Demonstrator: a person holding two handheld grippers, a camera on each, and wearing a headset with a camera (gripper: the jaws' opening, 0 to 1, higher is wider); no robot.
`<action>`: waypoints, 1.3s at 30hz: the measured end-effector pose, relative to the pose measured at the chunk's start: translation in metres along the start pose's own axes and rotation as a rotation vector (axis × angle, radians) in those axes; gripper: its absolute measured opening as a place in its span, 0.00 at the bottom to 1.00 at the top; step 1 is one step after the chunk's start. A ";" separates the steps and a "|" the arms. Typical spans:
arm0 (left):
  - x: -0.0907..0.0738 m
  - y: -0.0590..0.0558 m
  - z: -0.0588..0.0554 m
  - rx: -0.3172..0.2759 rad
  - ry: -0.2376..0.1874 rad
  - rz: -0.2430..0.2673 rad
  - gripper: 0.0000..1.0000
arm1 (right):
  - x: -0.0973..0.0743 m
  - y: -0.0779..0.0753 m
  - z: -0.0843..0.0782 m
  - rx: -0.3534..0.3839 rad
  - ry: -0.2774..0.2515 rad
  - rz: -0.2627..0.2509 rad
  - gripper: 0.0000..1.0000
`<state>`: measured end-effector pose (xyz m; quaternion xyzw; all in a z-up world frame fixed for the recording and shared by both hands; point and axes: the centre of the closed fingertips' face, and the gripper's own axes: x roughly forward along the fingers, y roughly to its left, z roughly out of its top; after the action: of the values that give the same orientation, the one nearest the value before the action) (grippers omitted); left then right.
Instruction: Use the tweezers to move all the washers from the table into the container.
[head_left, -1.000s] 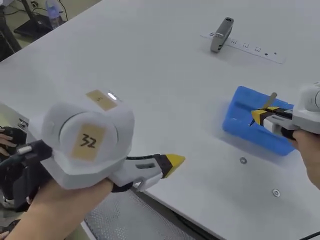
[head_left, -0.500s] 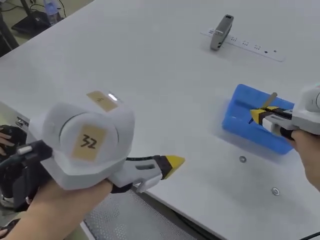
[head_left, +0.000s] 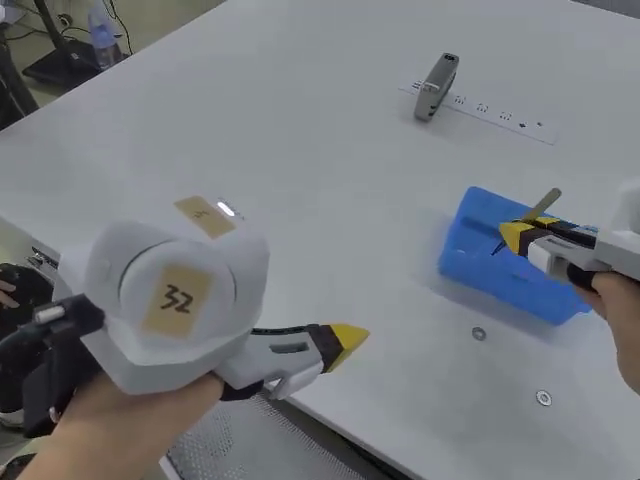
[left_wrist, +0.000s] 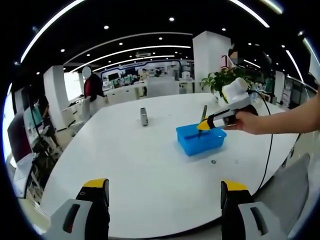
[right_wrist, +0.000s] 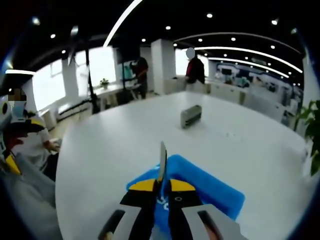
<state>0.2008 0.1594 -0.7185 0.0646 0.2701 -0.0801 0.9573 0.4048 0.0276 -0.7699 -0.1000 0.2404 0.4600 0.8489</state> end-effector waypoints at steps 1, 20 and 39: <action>0.000 0.000 -0.001 0.002 0.000 0.000 0.95 | -0.005 0.003 0.004 0.006 -0.016 0.007 0.05; -0.003 -0.002 0.002 -0.010 -0.020 0.008 0.95 | -0.038 0.056 -0.052 0.008 0.065 0.033 0.04; 0.005 -0.019 0.007 0.012 -0.028 -0.040 0.95 | -0.044 0.049 -0.056 0.021 0.068 -0.001 0.05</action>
<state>0.2048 0.1391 -0.7163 0.0640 0.2576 -0.1018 0.9588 0.3257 0.0008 -0.7939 -0.1068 0.2741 0.4532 0.8415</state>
